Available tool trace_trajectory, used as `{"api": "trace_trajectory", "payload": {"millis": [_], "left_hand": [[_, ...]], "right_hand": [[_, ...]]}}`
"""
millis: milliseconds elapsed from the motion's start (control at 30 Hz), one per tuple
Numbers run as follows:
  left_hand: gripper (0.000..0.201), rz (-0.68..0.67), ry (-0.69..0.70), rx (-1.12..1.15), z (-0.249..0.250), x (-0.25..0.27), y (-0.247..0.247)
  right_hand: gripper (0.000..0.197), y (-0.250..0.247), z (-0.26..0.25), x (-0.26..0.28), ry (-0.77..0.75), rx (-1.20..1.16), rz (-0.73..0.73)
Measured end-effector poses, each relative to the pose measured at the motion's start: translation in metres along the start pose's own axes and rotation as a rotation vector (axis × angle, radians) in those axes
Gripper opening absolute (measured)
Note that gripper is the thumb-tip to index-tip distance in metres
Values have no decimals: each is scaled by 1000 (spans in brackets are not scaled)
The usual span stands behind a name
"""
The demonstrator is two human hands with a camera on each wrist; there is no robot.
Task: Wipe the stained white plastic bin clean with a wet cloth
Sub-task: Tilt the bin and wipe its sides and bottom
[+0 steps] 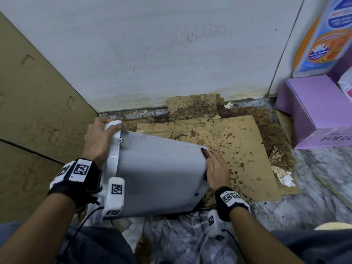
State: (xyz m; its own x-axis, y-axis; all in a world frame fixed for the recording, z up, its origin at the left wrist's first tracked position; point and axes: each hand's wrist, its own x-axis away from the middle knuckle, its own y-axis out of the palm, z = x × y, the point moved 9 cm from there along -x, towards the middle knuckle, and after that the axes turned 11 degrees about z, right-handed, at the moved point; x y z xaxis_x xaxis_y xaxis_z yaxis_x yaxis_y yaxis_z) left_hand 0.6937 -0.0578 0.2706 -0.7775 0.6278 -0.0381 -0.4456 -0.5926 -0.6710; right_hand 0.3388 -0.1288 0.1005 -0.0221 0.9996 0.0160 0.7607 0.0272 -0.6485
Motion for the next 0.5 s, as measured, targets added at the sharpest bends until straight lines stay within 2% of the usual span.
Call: {"api": "trace_trajectory", "payload": {"millis": [100,167,267,367,500], "left_hand": [[35,11,-5,11,2,-1,1],[33,12,-11,5,0,-2,-1],[34,10,-17,-4,0,-3,-1],[30,21,-12,-2,-2,-3,-3],[37,9,-17,4,-9,-2,-6]], "right_hand": [[64,7,-10,1,6,-39,18],[70,13,-34,5,-71,-54,7],[58,21,-92,22,-238,-83,-49],[48,27,-136,41,-338,-133,-76],[45,28,-129,46,-413,-92,-67]]}}
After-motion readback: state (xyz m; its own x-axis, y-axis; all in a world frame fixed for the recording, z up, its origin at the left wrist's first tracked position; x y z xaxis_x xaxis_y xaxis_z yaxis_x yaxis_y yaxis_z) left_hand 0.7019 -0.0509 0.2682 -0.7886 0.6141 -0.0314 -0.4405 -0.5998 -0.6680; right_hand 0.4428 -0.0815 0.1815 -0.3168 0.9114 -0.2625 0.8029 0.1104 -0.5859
